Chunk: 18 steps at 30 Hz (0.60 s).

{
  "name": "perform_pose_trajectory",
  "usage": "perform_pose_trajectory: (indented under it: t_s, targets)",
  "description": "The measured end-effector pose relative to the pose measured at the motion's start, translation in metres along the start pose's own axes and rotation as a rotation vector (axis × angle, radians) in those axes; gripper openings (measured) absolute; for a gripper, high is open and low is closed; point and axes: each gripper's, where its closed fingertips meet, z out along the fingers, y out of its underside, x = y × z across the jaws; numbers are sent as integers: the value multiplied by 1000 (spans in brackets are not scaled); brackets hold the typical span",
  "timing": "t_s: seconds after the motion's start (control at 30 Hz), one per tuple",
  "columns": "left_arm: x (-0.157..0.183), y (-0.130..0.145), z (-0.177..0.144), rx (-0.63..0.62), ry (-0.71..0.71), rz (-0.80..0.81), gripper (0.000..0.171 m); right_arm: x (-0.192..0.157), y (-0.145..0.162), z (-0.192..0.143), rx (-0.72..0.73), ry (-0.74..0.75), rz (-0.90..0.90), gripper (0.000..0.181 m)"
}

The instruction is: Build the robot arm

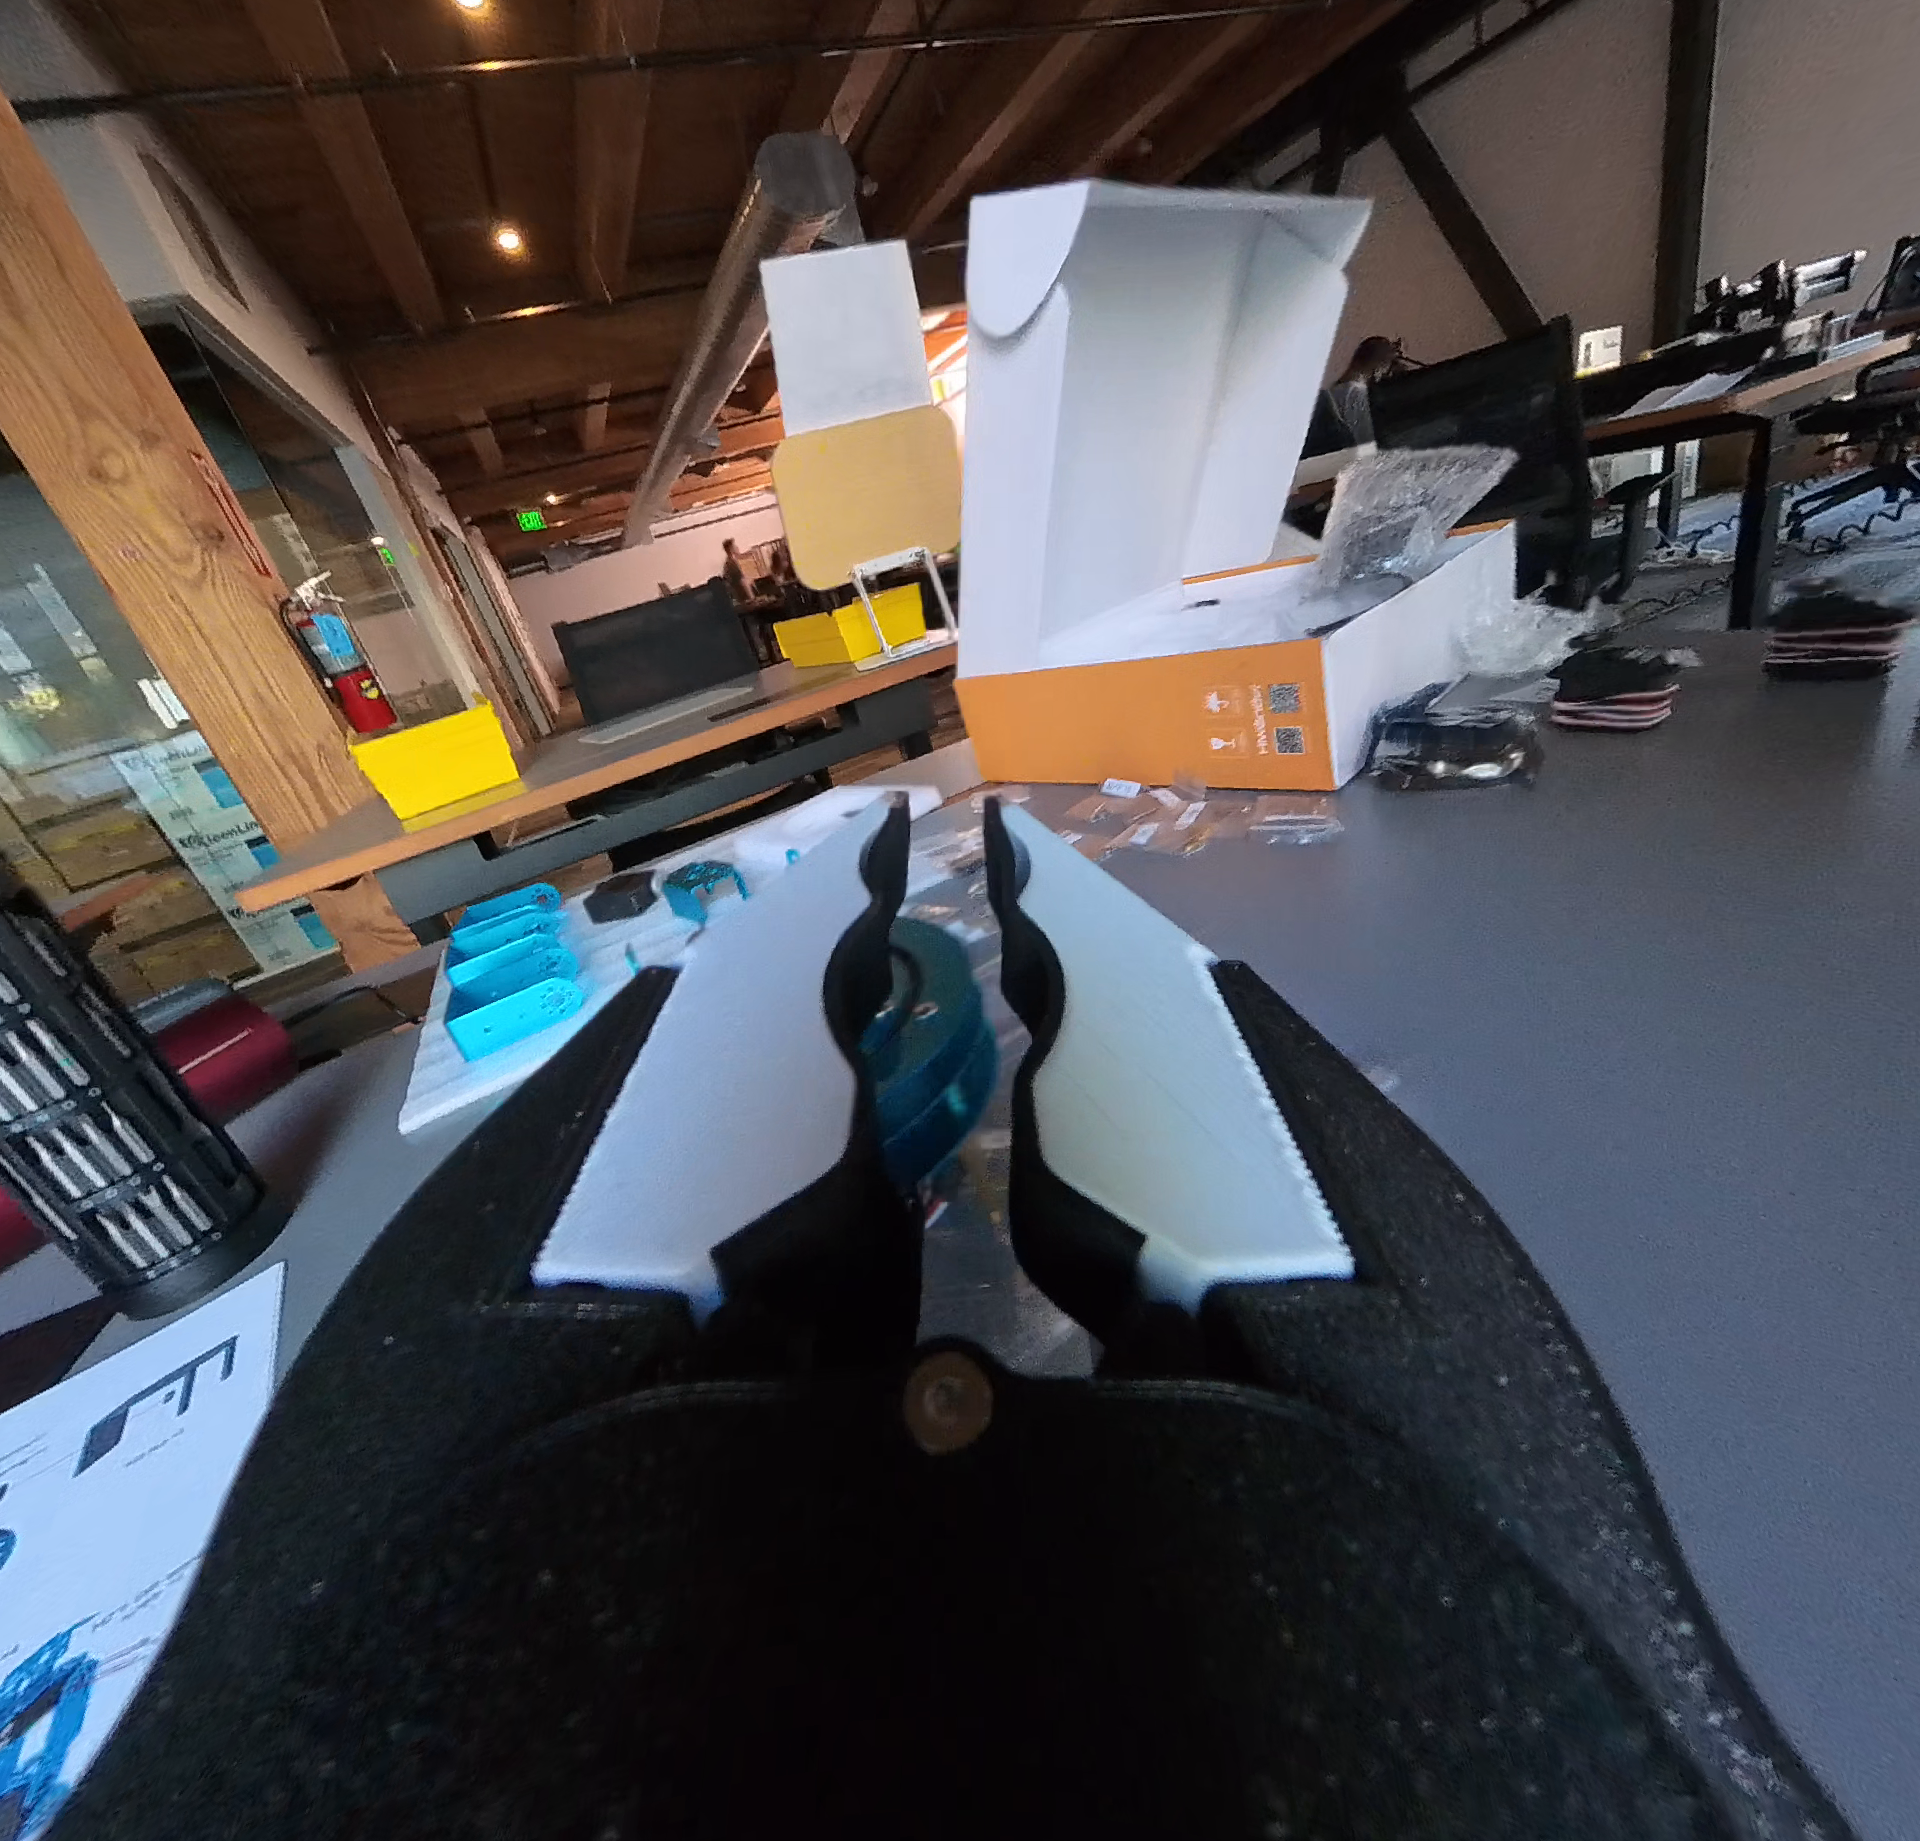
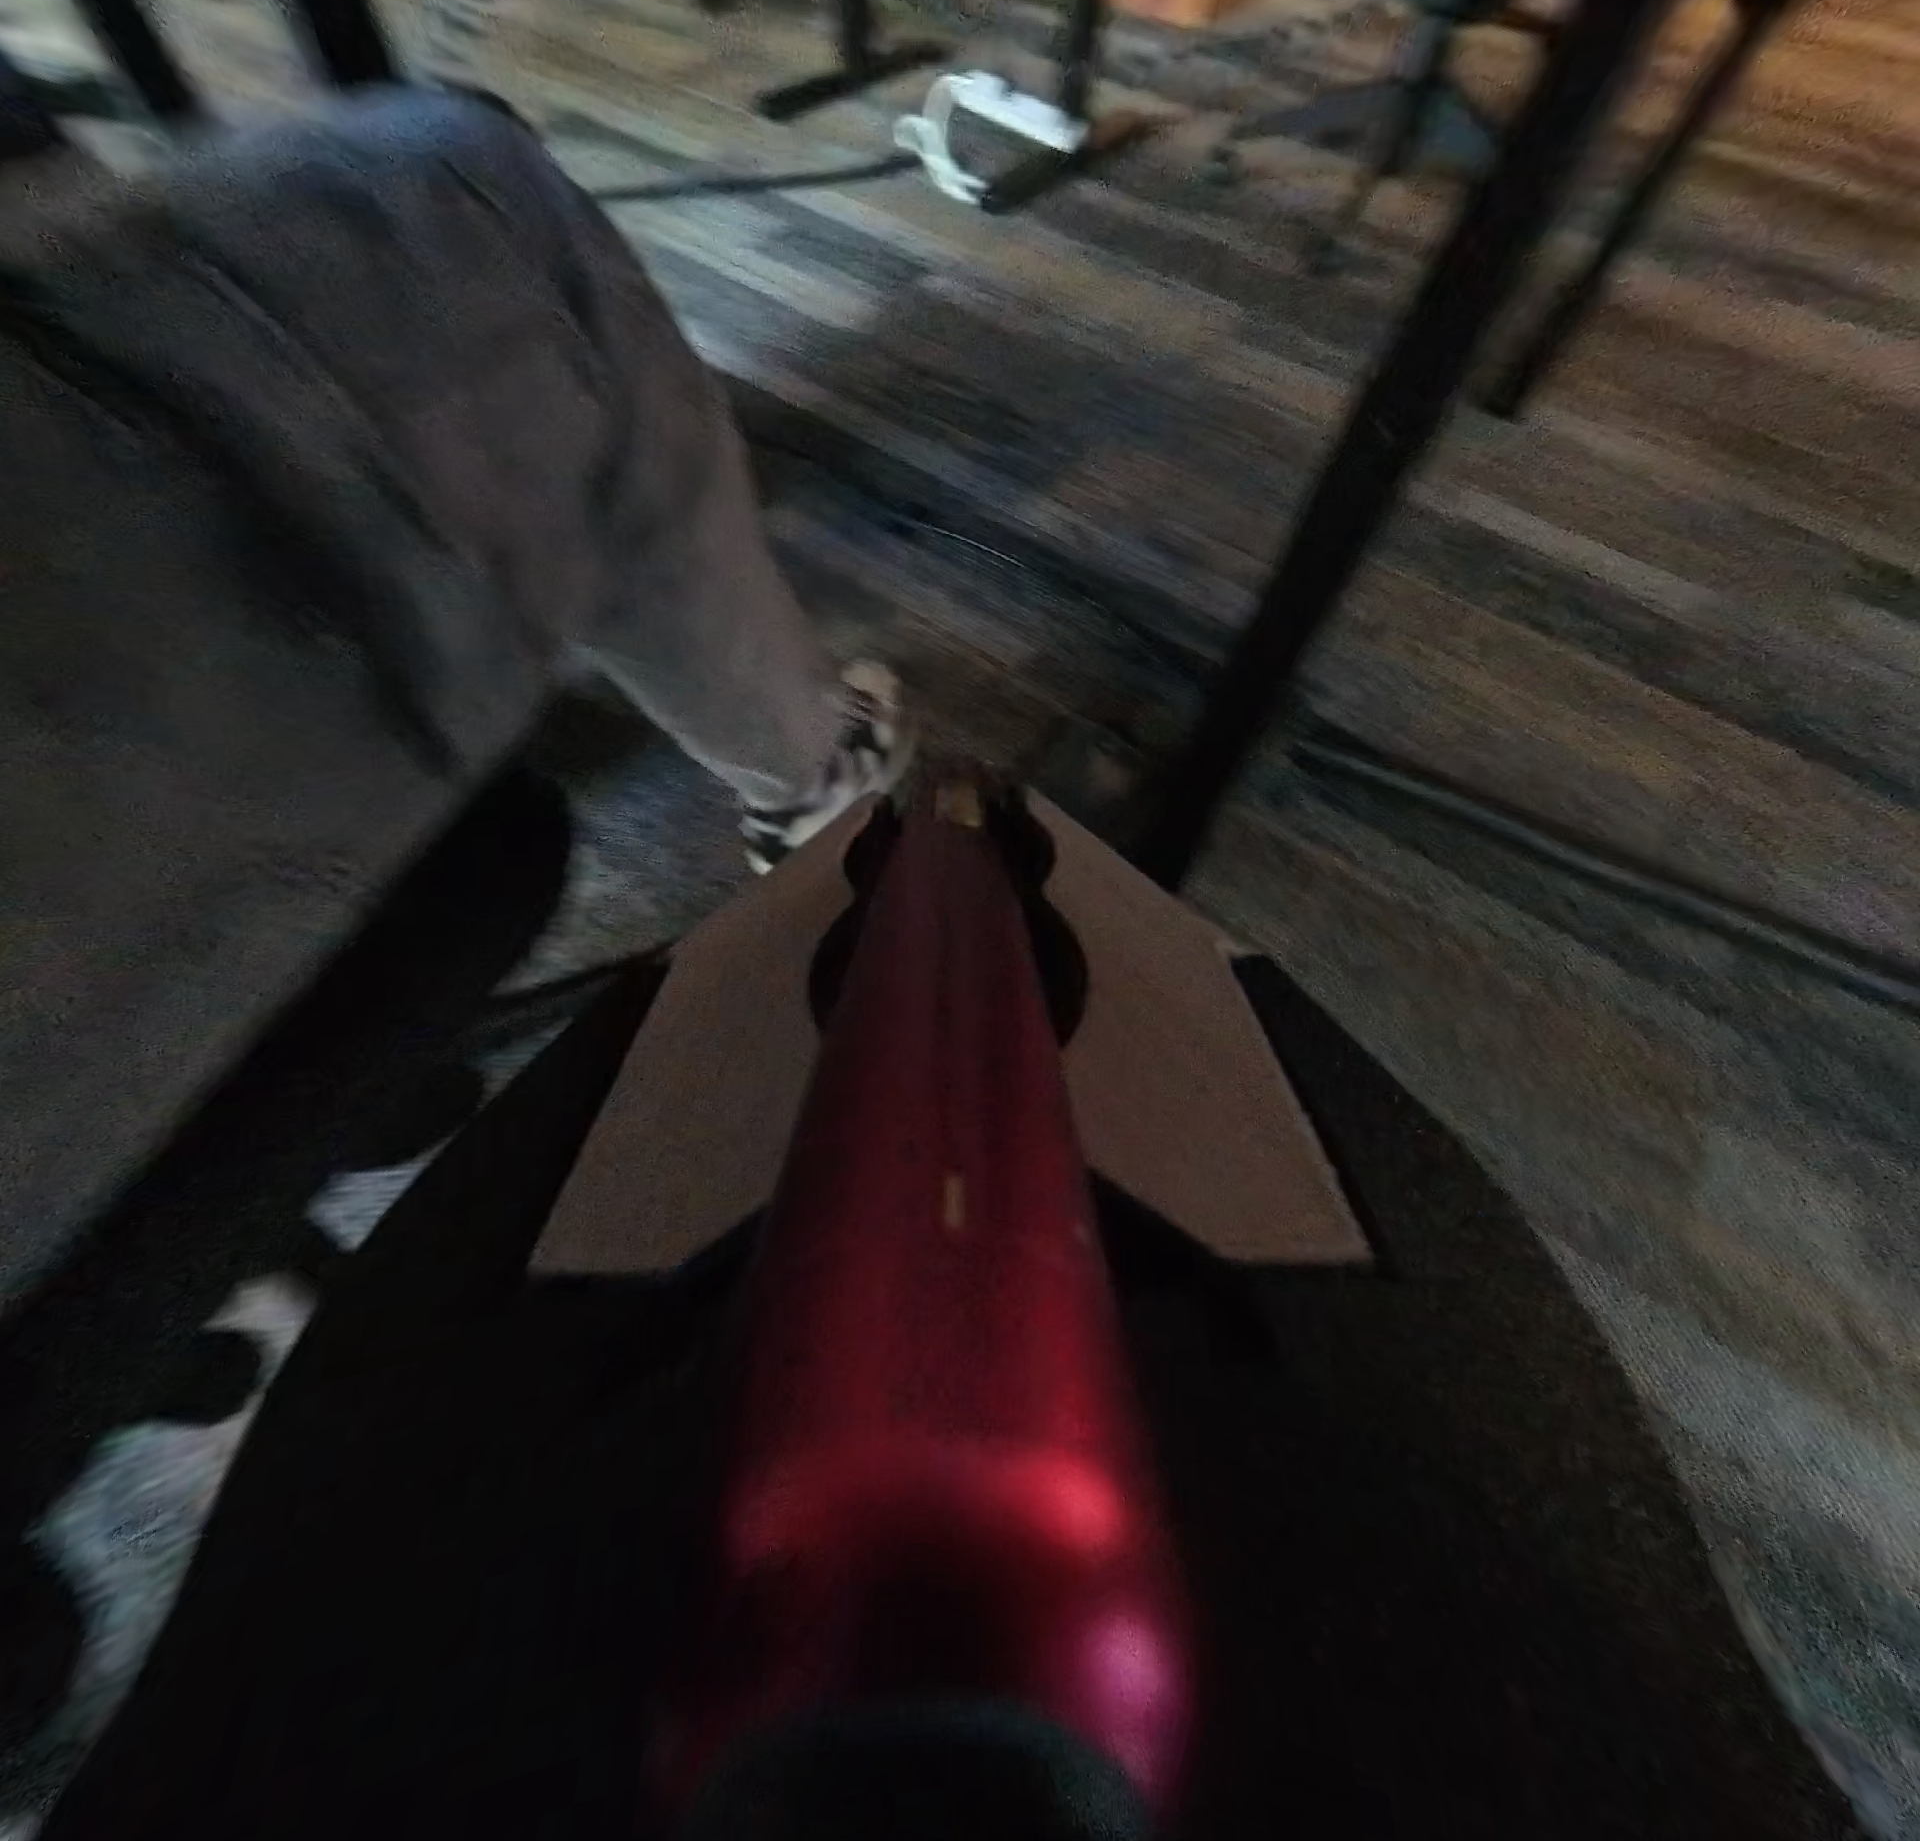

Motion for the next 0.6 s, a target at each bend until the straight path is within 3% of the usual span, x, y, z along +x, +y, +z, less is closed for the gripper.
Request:
perform_pose_trajectory:
  t_s: [0.17, 0.3, 0.47, 0.6]
  targets:
    - [68, -13, 5, -48, 108, -74, 22, 48, 164, 6, -10, 321, 144, 20]
    - [160, -20, 31, -104, 300, -93, 25, 90, 242, 24, 18, 460, 305, 21]
    - [264, -26, 65, -128, 449, -45, 27, 167, 287, 68, 49, 462, 450, 21]
    - [303, -23, 90, -118, 402, 78, 29, 254, 307, 99, 52, 545, 465, 21]
